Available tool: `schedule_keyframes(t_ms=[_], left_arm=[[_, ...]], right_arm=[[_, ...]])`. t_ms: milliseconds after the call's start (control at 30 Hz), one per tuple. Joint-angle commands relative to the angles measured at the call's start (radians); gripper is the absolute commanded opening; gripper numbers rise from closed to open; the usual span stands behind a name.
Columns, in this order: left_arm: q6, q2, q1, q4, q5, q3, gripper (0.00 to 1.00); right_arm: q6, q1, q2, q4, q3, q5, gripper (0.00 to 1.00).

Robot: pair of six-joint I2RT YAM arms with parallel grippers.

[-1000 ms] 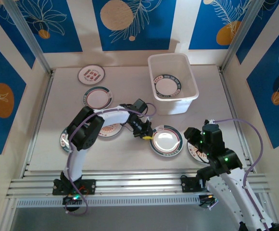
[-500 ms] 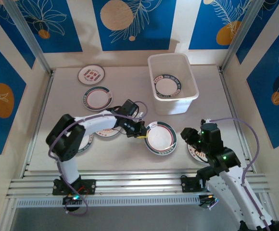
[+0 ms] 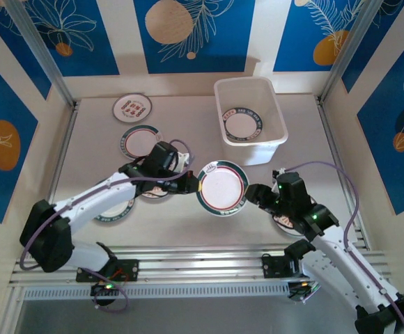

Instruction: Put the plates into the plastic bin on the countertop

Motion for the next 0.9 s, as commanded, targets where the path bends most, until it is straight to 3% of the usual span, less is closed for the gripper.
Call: schedule_keyframes(t_ms=[0,300,667,867], left_arm=[[0.027,-0.054,0.009,0.013,-0.01,-0.007,0.0],[0.007,-0.095,0.008,0.047,0.025,-0.006,0.0],[-0.003,-0.122,0.008,0.09,0.073,-0.028,0.0],[-0.013,-0.119,0.007,0.117,0.081,-0.03,0.0]], right_arm=[[-0.069,0.005,-0.016,-0.04,0.067,0.022,0.54],[-0.068,-0.001,-0.024,0.06,0.029,-0.095,0.49],[-0.081,-0.01,-0.003,0.029,0.04,-0.079,0.43],[-0.071,-0.012,0.015,0.067,0.022,-0.105,0.33]])
